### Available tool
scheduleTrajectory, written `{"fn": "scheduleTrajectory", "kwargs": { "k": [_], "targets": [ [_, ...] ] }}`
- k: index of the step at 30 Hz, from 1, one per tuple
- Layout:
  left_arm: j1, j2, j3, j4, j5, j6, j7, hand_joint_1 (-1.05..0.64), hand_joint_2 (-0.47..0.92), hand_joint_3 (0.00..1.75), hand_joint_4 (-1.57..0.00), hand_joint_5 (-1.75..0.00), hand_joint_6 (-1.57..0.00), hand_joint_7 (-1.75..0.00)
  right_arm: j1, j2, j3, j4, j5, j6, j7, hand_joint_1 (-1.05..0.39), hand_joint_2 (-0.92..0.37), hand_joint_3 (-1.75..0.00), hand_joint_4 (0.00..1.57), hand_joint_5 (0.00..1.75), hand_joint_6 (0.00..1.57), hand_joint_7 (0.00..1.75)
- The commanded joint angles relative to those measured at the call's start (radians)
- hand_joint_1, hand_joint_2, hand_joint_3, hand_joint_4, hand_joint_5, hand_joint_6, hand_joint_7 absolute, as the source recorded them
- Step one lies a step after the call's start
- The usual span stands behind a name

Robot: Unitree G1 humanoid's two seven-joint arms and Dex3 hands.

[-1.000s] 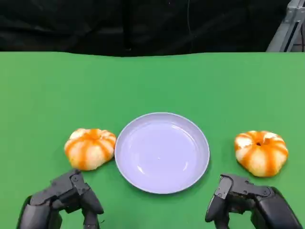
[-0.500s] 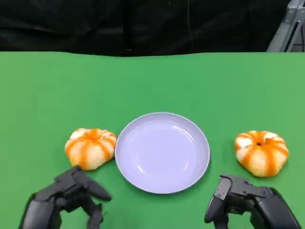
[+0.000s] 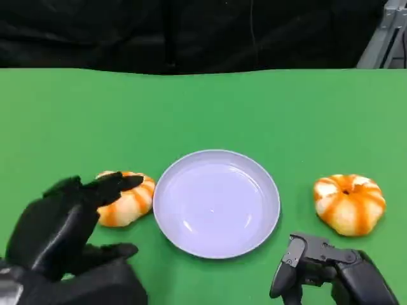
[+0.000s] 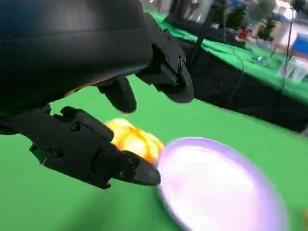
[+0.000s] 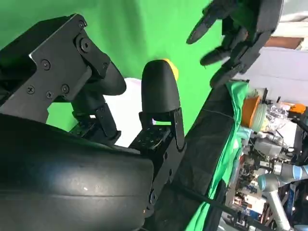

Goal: Grasp the bread from the table and place it into the plate.

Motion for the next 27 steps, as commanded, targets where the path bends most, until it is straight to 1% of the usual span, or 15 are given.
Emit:
{"fn": "scheduleTrajectory", "kwargs": {
  "k": [1,3,7,10,16,19,20,22,24,27],
  "targets": [
    [-0.077,0.032,-0.058,0.053,0.133,0.038,-0.038,-0.54,0.92,0.18,-0.09,-0.72,-0.35,-0.1,0.009,-0.002,0.0,-0.011,0.003,0.002,-0.005,0.09,-0.35,-1.39,0.88,1.63,0.76,1.41],
    [-0.117,0.03,-0.083,0.092,0.177,0.048,-0.04,-0.52,0.92,0.11,-0.07,-0.73,-0.36,-0.08,0.01,-0.002,0.001,-0.012,0.004,0.004,-0.005,0.09,-0.35,-1.39,0.88,1.64,0.76,1.41],
    [-0.193,0.03,-0.126,0.18,0.24,0.063,-0.042,-0.52,0.92,0.09,-0.05,-0.73,-0.36,-0.07,0.013,-0.001,0.004,-0.012,-0.003,-0.001,-0.01,0.09,-0.35,-1.39,0.88,1.64,0.76,1.41],
    [-0.258,0.023,-0.159,0.271,0.271,0.076,-0.045,-0.54,0.92,0.08,-0.07,-0.74,-0.38,-0.07,0.018,0.0,0.006,-0.017,-0.004,-0.001,-0.012,0.09,-0.35,-1.39,0.88,1.64,0.76,1.41],
    [-0.28,0.024,-0.175,0.3,0.273,0.088,-0.041,-0.55,0.92,0.09,-0.07,-0.73,-0.39,-0.07,0.02,0.001,0.006,-0.018,-0.006,-0.002,-0.011,0.09,-0.35,-1.39,0.88,1.63,0.76,1.41],
    [-0.393,-0.017,-0.236,0.49,0.31,0.144,-0.083,-0.56,0.92,0.08,-0.07,-0.72,-0.38,-0.06,0.024,0.003,0.009,-0.025,-0.006,0.007,-0.01,0.08,-0.35,-1.39,0.88,1.64,0.76,1.41],
    [-0.421,-0.029,-0.255,0.548,0.316,0.153,-0.079,-0.57,0.92,0.09,-0.1,-0.69,-0.4,-0.05,0.024,0.003,0.01,-0.026,-0.005,0.009,-0.01,0.08,-0.36,-1.39,0.87,1.64,0.76,1.41],
    [-0.455,-0.043,-0.281,0.621,0.318,0.17,-0.071,-0.59,0.92,0.08,-0.13,-0.63,-0.41,-0.04,0.024,0.004,0.01,-0.026,-0.002,0.011,-0.009,0.08,-0.35,-1.38,0.87,1.64,0.76,1.4],
    [-0.469,-0.045,-0.294,0.645,0.314,0.181,-0.067,-0.59,0.92,0.08,-0.15,-0.6,-0.41,-0.03,0.025,0.005,0.01,-0.026,-0.001,0.012,-0.009,0.08,-0.35,-1.38,0.87,1.64,0.76,1.4],
    [-0.523,-0.073,-0.334,0.802,0.311,0.191,-0.035,-0.62,0.92,0.11,-0.2,-0.5,-0.43,-0.02,0.032,0.006,0.017,-0.02,-0.011,0.001,-0.013,0.08,-0.35,-1.38,0.87,1.63,0.76,1.4]
  ]
}}
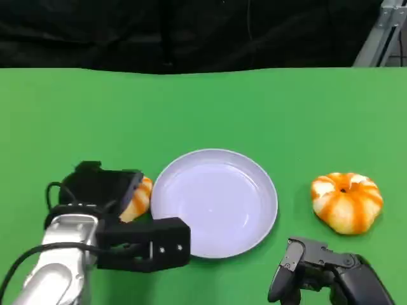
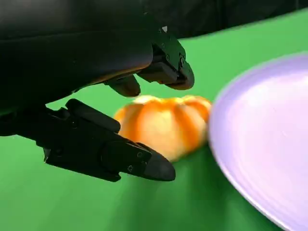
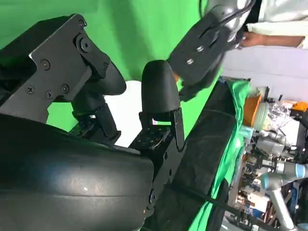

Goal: Grasp the bread from the table and place it into the plate.

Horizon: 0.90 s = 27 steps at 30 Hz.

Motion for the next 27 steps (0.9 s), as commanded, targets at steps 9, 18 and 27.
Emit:
{"fn": "scheduleTrajectory", "kwargs": {
  "k": [9,18,27],
  "targets": [
    [-0.111,-0.013,-0.017,0.395,-0.149,-0.148,0.256,-0.33,0.91,0.03,-0.73,-0.31,-0.81,-0.07,0.023,0.001,0.02,-0.01,-0.009,-0.021,-0.018,0.12,-0.36,-1.38,0.87,1.63,0.76,1.39],
    [-0.089,0.074,-0.017,0.32,-0.164,-0.217,0.373,-0.23,0.91,0.12,-0.83,-1.74,-0.66,-1.55,0.025,0.006,0.024,-0.025,-0.007,-0.003,-0.018,0.1,-0.37,-1.38,0.85,1.65,0.75,1.39],
    [-0.051,0.135,-0.031,0.197,-0.096,-0.149,0.364,-0.22,0.91,0.07,-0.83,-1.75,-0.8,-1.09,0.013,-0.002,0.014,-0.01,-0.012,-0.014,-0.02,0.1,-0.34,-1.4,0.86,1.66,0.75,1.38]
  ]
}}
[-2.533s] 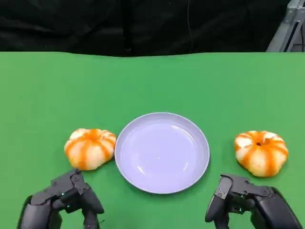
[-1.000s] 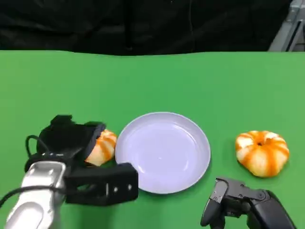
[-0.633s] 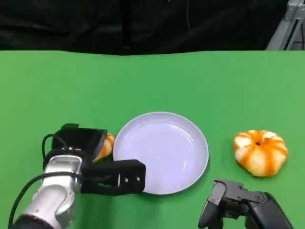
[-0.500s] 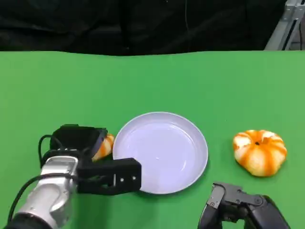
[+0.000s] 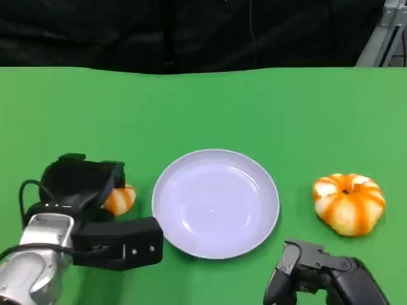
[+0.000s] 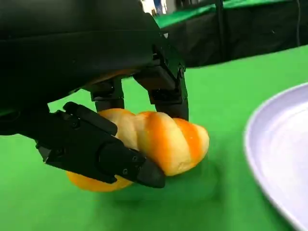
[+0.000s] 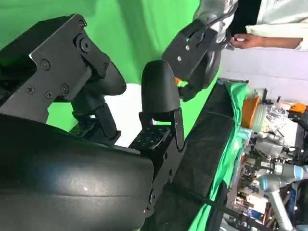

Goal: Grasp the bread from the table and place it into the plate.

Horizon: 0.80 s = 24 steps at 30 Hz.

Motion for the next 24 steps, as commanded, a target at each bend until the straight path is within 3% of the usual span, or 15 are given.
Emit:
{"fn": "scheduleTrajectory", "kwargs": {
  "k": [1,2,3,5,6,8,12,14,19,24],
  "targets": [
    [0.024,0.037,-0.001,-0.064,0.031,0.034,-0.013,-0.26,0.91,0.08,-0.81,-1.75,-0.85,-0.88,0.006,-0.01,-0.011,0.002,0.003,-0.012,-0.005,0.09,-0.34,-1.39,0.86,1.66,0.75,1.38],
    [0.029,0.042,-0.001,-0.078,0.037,0.041,-0.017,-0.29,0.92,0.08,-0.79,-1.75,-0.91,-0.7,0.008,-0.011,-0.012,0.001,0.004,-0.015,-0.005,0.08,-0.34,-1.39,0.86,1.65,0.76,1.38],
    [0.044,0.031,0.02,-0.105,0.023,0.022,0.048,-0.3,0.92,0.08,-0.79,-1.75,-0.94,-0.63,0.01,-0.013,-0.013,-0.003,0.003,-0.013,-0.004,0.08,-0.34,-1.39,0.87,1.65,0.76,1.38],
    [0.071,0.0,0.056,-0.145,-0.016,-0.035,0.169,-0.25,0.91,0.09,-0.84,-1.75,-0.81,-1.2,0.014,-0.016,-0.015,-0.007,0.006,-0.016,-0.002,0.07,-0.34,-1.39,0.87,1.65,0.76,1.38],
    [0.079,-0.012,0.067,-0.153,-0.031,-0.062,0.215,-0.21,0.87,0.21,-0.86,-1.75,-0.74,-1.46,0.015,-0.016,-0.016,-0.006,0.008,-0.019,-0.001,0.07,-0.34,-1.39,0.87,1.64,0.76,1.38],
    [0.084,-0.03,0.074,-0.161,-0.053,-0.1,0.258,-0.19,0.65,0.69,-0.87,-1.75,-0.69,-1.68,0.016,-0.017,-0.017,-0.005,0.012,-0.023,0.0,0.07,-0.34,-1.39,0.87,1.64,0.76,1.38],
    [0.083,-0.087,0.08,-0.196,-0.096,-0.151,0.295,-0.2,0.48,1.14,-0.92,-1.75,-0.72,-1.74,0.014,-0.018,-0.021,-0.004,0.021,-0.019,0.004,0.06,-0.35,-1.39,0.87,1.64,0.76,1.39],
    [0.076,-0.119,0.078,-0.216,-0.111,-0.16,0.292,-0.2,0.43,1.26,-0.94,-1.75,-0.73,-1.74,0.013,-0.018,-0.022,-0.008,0.023,-0.009,0.006,0.05,-0.35,-1.39,0.87,1.64,0.76,1.39],
    [0.051,-0.174,0.057,-0.216,-0.116,-0.185,0.273,-0.18,0.37,1.33,-0.97,-1.75,-0.75,-1.74,0.013,-0.018,-0.02,-0.007,0.024,-0.01,0.009,0.06,-0.34,-1.4,0.87,1.64,0.76,1.39],
    [0.014,-0.24,0.014,-0.172,-0.108,-0.186,0.245,-0.19,0.37,1.25,-0.97,-1.75,-0.77,-1.75,0.013,-0.016,-0.019,-0.007,0.022,-0.007,0.009,0.06,-0.34,-1.4,0.87,1.64,0.76,1.4]
  ]
}}
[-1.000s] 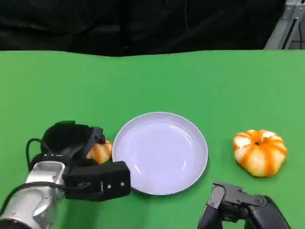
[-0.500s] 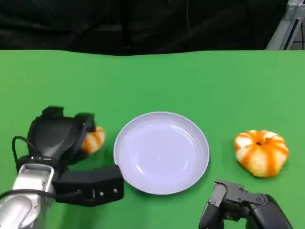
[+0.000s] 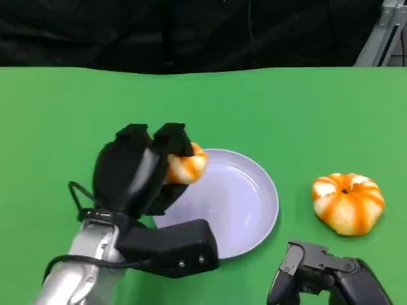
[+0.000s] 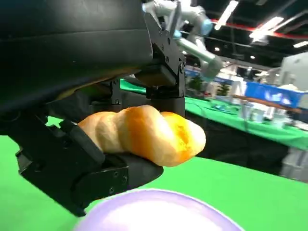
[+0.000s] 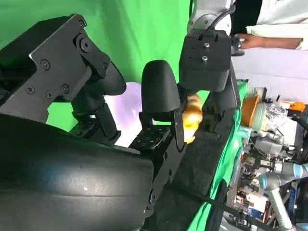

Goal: Grasp the bread from the table and place it into the plate.

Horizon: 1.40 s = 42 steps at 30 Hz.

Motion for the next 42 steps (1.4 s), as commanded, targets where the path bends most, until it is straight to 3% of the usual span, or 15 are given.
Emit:
{"fn": "scheduleTrajectory", "kwargs": {
  "k": [1,10,11,12,14,15,16,18,22,27,32,38,41,42],
  "targets": [
    [-0.055,-0.054,-0.036,0.063,0.001,0.009,-0.022,-0.19,0.37,1.24,-0.97,-1.75,-0.77,-1.75,0.003,-0.007,-0.008,-0.004,0.009,0.0,0.0,0.06,-0.34,-1.4,0.88,1.64,0.76,1.4],
    [-0.147,-0.165,-0.055,0.189,-0.035,0.104,-0.128,-0.16,0.43,1.09,-0.86,-1.75,-0.66,-1.7,0.012,-0.007,-0.004,-0.011,0.007,-0.007,-0.001,0.08,-0.35,-1.39,0.87,1.64,0.75,1.39],
    [-0.154,-0.176,-0.05,0.182,-0.049,0.138,-0.176,-0.17,0.46,0.97,-0.79,-1.75,-0.63,-1.52,0.013,-0.007,-0.004,-0.011,0.009,-0.007,-0.001,0.08,-0.35,-1.39,0.86,1.64,0.75,1.39],
    [-0.16,-0.18,-0.05,0.173,-0.06,0.165,-0.219,-0.18,0.56,0.77,-0.62,-1.63,-0.55,-1.17,0.013,-0.007,-0.003,-0.011,0.007,-0.008,-0.001,0.08,-0.35,-1.39,0.86,1.64,0.76,1.39],
    [-0.171,-0.164,-0.071,0.158,-0.043,0.21,-0.295,-0.19,0.69,0.51,-0.54,-1.45,-0.54,-0.83,0.015,-0.006,-0.001,-0.012,0.007,-0.008,-0.002,0.08,-0.35,-1.39,0.86,1.64,0.76,1.39],
    [-0.177,-0.151,-0.086,0.151,-0.025,0.231,-0.33,-0.31,0.81,0.32,-0.31,-1.08,-0.4,-0.53,0.016,-0.005,0.0,-0.013,0.009,-0.007,-0.002,0.07,-0.35,-1.39,0.86,1.64,0.76,1.39],
    [-0.181,-0.135,-0.105,0.139,-0.002,0.259,-0.378,-0.35,0.86,0.22,-0.24,-0.92,-0.36,-0.4,0.016,-0.004,0.002,-0.014,0.007,-0.006,-0.003,0.07,-0.35,-1.39,0.86,1.64,0.76,1.4],
    [-0.182,-0.114,-0.128,0.11,0.018,0.307,-0.464,-0.59,0.91,0.23,-0.05,-0.45,-0.16,-0.21,0.016,-0.002,0.007,-0.016,-0.003,-0.006,-0.008,0.07,-0.35,-1.4,0.86,1.64,0.76,1.4],
    [-0.178,-0.092,-0.146,0.076,0.014,0.341,-0.561,-0.77,0.92,0.35,0.0,-0.15,-0.04,-0.14,0.015,-0.003,0.005,-0.018,-0.005,-0.002,-0.009,0.07,-0.34,-1.41,0.87,1.64,0.76,1.4],
    [-0.184,-0.056,-0.145,0.046,-0.029,0.349,-0.708,-0.93,0.92,0.49,0.0,-0.03,0.0,-0.13,0.007,-0.005,0.0,-0.013,-0.002,-0.001,-0.006,0.08,-0.33,-1.42,0.87,1.64,0.76,1.4],
    [-0.159,-0.011,-0.129,-0.024,-0.07,0.351,-0.808,-0.96,0.92,0.51,-0.01,-0.03,-0.02,-0.13,0.002,-0.006,-0.002,-0.008,0.002,-0.001,-0.004,0.08,-0.32,-1.43,0.87,1.64,0.76,1.39],
    [-0.041,0.025,-0.025,-0.188,-0.169,0.297,-0.745,-0.86,0.92,0.53,-0.04,-0.05,-0.04,-0.14,0.0,-0.006,-0.002,-0.002,0.007,-0.003,-0.003,0.08,-0.33,-1.42,0.87,1.64,0.76,1.4],
    [0.052,0.015,0.062,-0.29,-0.246,0.248,-0.673,-0.77,0.92,0.48,-0.14,-0.14,-0.14,-0.2,0.002,-0.004,-0.001,-0.007,0.005,0.006,-0.004,0.06,-0.34,-1.41,0.87,1.63,0.76,1.4],
    [0.075,0.011,0.085,-0.313,-0.271,0.236,-0.659,-0.72,0.92,0.45,-0.15,-0.25,-0.18,-0.22,0.002,-0.005,-0.001,-0.007,0.005,0.007,-0.004,0.07,-0.34,-1.41,0.87,1.64,0.76,1.4]
  ]
}}
